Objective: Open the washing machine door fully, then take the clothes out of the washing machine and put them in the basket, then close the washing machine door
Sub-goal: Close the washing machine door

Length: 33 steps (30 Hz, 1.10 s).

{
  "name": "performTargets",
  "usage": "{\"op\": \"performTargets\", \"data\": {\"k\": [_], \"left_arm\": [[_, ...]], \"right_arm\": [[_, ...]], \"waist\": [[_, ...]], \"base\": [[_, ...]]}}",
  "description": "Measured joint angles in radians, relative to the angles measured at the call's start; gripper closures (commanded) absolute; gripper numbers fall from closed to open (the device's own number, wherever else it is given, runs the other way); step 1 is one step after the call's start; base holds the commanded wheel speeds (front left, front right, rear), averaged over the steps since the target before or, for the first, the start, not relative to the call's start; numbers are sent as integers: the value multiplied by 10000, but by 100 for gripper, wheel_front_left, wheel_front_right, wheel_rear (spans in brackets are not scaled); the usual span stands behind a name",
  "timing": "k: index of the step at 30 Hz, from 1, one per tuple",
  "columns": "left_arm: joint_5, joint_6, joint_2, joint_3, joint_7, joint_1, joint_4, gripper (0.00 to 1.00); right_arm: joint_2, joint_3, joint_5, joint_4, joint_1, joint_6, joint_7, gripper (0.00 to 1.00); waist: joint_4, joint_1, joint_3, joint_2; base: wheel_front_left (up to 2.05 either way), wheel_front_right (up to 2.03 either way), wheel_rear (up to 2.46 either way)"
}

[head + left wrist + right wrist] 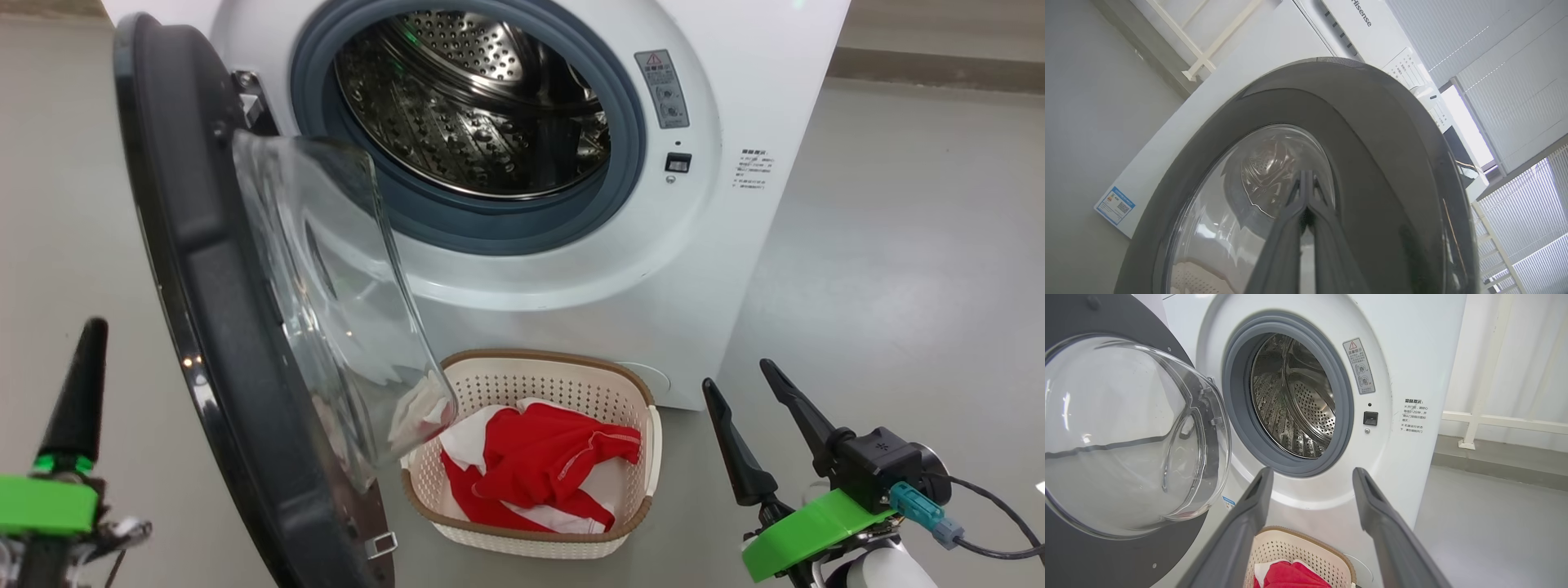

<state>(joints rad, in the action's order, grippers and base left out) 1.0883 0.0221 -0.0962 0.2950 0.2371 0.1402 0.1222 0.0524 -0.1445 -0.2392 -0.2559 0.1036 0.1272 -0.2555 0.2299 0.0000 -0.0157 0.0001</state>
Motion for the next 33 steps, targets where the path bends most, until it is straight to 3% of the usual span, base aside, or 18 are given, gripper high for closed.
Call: {"op": "performTargets", "data": {"k": [5, 13, 25, 33], "left_arm": [[2075, 821, 184, 422, 1331, 925, 25, 100], [3580, 1977, 100, 696, 2679, 1694, 150, 100], [4243, 2428, 84, 809, 3260, 1716, 692, 100], [4349, 2428, 178, 777, 3246, 1716, 811, 100]], "right_arm": [[0, -21, -4, -46, 7, 0, 0, 0], [0, -40, -2, -67, 15, 0, 0, 0], [0, -38, -4, -73, 45, 0, 0, 0], [0, -50, -71, -75, 101, 0, 0, 0]], "waist": [[-66, 0, -177, -1], [-165, 0, -259, 0], [-286, 0, -420, 0], [-531, 0, -527, 0]], "base": [[0, 0, 0], [0, 0, 0], [0, 0, 0], [0, 0, 0]]}}
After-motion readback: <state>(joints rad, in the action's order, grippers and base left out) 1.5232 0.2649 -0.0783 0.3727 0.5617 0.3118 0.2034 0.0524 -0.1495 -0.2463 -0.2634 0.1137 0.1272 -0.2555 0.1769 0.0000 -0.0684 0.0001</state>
